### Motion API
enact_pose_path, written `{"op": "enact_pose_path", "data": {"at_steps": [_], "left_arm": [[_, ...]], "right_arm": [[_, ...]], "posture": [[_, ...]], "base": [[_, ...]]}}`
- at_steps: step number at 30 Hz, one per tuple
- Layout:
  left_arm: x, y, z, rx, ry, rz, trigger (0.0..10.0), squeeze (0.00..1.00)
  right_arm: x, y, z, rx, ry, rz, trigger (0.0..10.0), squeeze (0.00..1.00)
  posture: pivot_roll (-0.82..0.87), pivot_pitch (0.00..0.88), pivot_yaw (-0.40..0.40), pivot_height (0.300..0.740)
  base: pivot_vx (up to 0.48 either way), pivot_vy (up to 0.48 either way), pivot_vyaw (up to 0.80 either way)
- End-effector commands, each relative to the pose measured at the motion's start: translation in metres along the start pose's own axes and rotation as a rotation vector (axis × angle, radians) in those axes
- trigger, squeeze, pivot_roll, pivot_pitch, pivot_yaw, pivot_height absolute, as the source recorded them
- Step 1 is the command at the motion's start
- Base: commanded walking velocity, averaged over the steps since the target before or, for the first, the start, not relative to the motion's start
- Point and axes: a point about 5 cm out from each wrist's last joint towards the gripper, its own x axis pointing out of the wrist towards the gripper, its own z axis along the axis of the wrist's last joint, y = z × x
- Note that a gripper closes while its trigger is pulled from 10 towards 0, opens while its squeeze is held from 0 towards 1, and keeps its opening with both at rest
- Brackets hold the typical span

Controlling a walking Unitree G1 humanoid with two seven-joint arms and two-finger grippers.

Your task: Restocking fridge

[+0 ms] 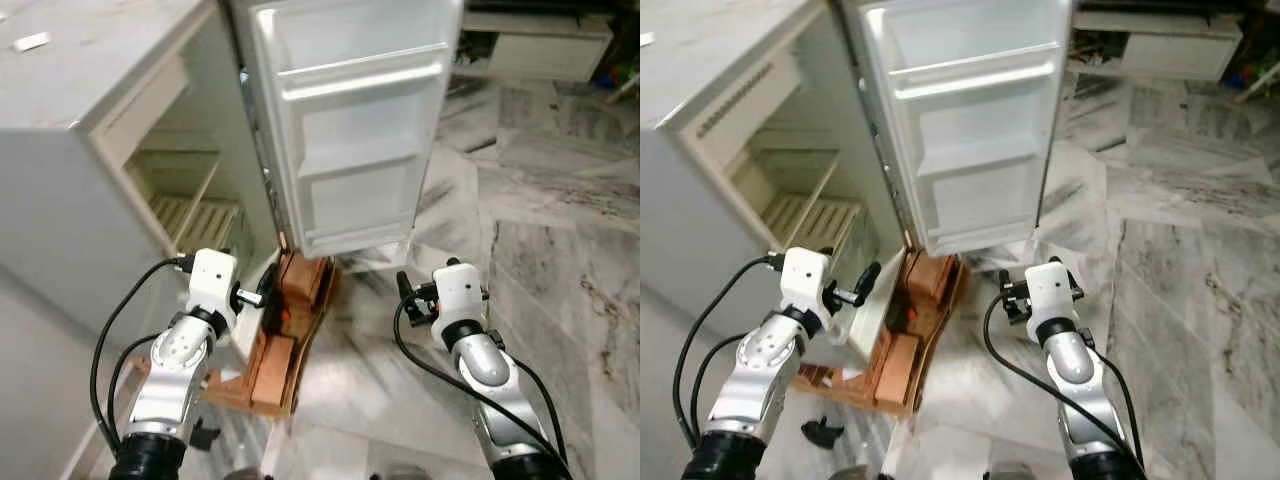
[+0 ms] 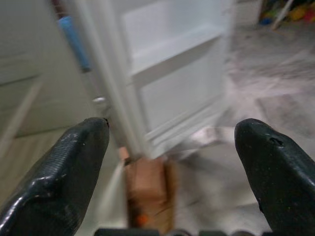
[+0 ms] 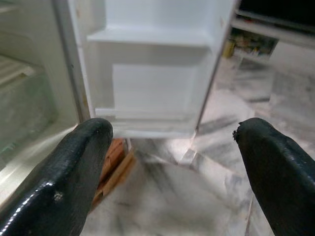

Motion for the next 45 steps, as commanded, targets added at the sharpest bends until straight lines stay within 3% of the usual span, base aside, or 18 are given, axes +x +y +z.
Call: {"op": "enact_pose_path", "data": {"at_steps": [1, 5, 27, 45], "left_arm": [[-0.003, -0.001, -0.002, 0.02, 0.017, 0.0, 10.0, 0.0], [-0.005, -0.005, -0.004, 0.009, 0.031, -0.006, 10.0, 0.0], [-0.006, -0.011, -0.011, -0.001, 0.065, -0.016, 10.0, 0.0], [0.003, -0.005, -0.007, 0.012, 0.051, -0.014, 10.0, 0.0]], "right_arm": [[0.005, 0.003, 0.01, 0.067, -0.045, -0.019, 10.0, 0.0], [0.005, 0.004, 0.006, 0.112, -0.015, -0.04, 10.0, 0.0], [0.01, 0.009, 0.007, 0.155, -0.021, -0.007, 10.0, 0.0], [0.012, 0.006, 0.01, 0.157, -0.03, -0.029, 10.0, 0.0]], "posture": [[-0.08, 0.0, 0.073, 0.74], [-0.08, 0.0, 0.067, 0.74], [-0.08, 0.0, 0.052, 0.74], [-0.09, 0.0, 0.065, 0.74]], "base": [[0.337, -0.337, 0.0], [0.214, -0.4, -0.31], [0.0, -0.47, -0.28], [0.429, -0.094, -0.2]]}}
